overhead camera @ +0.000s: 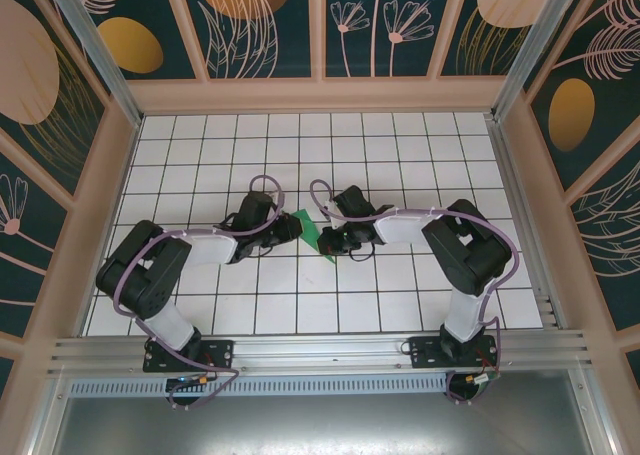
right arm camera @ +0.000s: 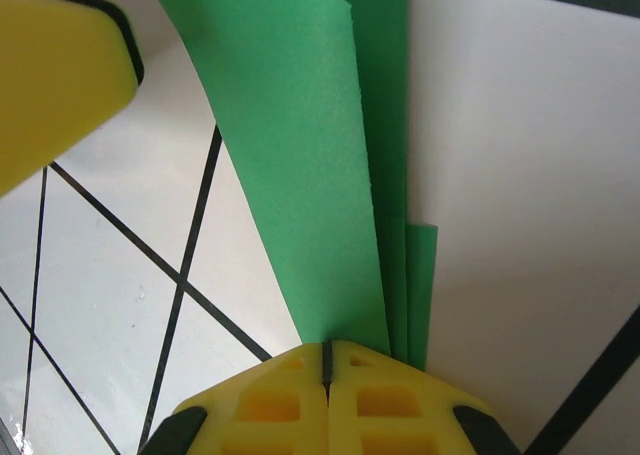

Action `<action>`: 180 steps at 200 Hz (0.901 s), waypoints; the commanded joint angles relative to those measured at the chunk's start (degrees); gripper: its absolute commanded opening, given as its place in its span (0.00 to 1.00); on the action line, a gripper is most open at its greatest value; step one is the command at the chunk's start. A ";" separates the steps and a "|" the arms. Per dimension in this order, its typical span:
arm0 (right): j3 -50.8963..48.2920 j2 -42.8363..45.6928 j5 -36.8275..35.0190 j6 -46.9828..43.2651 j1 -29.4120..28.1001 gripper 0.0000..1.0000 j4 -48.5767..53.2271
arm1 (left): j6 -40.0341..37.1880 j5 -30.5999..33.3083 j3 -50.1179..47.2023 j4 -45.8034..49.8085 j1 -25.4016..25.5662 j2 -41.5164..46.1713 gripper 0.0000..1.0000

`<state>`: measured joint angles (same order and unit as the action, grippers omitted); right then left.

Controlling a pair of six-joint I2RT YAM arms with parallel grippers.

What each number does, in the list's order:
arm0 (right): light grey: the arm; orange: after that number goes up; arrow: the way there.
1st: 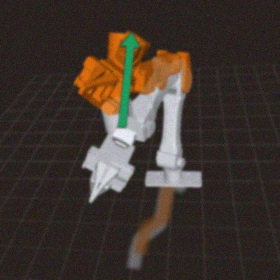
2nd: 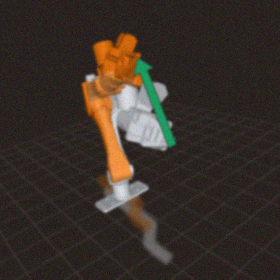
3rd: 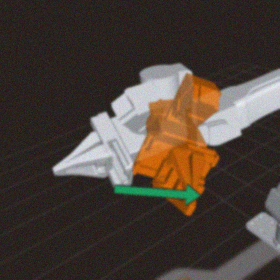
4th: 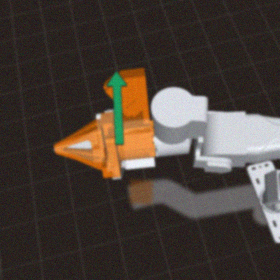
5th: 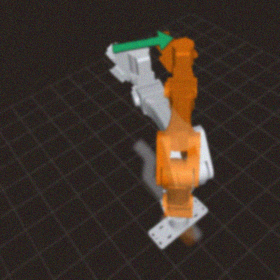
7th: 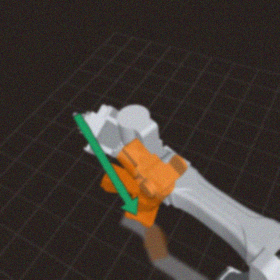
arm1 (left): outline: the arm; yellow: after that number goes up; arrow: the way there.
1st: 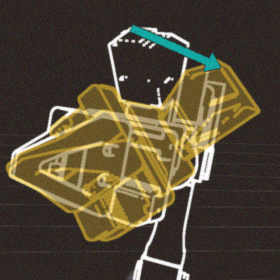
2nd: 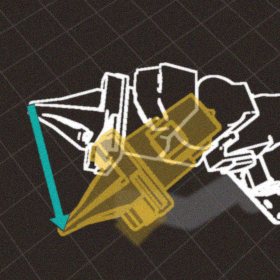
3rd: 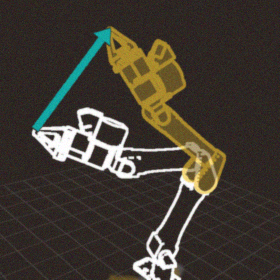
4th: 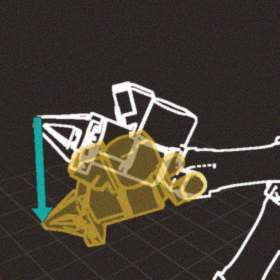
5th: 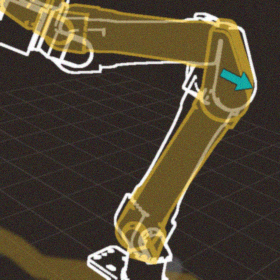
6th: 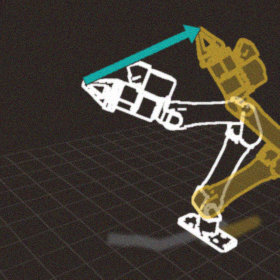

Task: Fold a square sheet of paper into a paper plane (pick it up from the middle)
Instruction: Fold the wing for the fifth time at the center of the table.

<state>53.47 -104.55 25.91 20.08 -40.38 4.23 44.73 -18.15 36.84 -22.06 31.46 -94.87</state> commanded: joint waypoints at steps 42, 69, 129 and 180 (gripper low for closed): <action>-1.61 -3.35 -3.23 0.75 -0.03 0.00 2.99 | -0.47 -3.12 -0.80 -5.81 2.97 -1.71 0.13; -1.56 -3.35 -3.15 0.85 -0.05 0.00 3.08 | -0.23 -4.76 -0.90 -6.70 3.39 -4.15 0.07; -1.69 -4.04 -2.94 1.10 -0.13 0.00 3.37 | -0.43 -6.13 1.09 -6.18 4.04 -7.58 0.03; -2.56 -4.08 -3.89 0.34 -0.22 0.00 4.72 | 0.29 3.13 2.95 2.01 3.95 -8.73 0.03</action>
<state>53.47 -104.97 26.41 20.51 -40.34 3.95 44.93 -22.41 38.04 -25.32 35.24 -102.17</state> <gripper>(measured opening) 0.054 0.068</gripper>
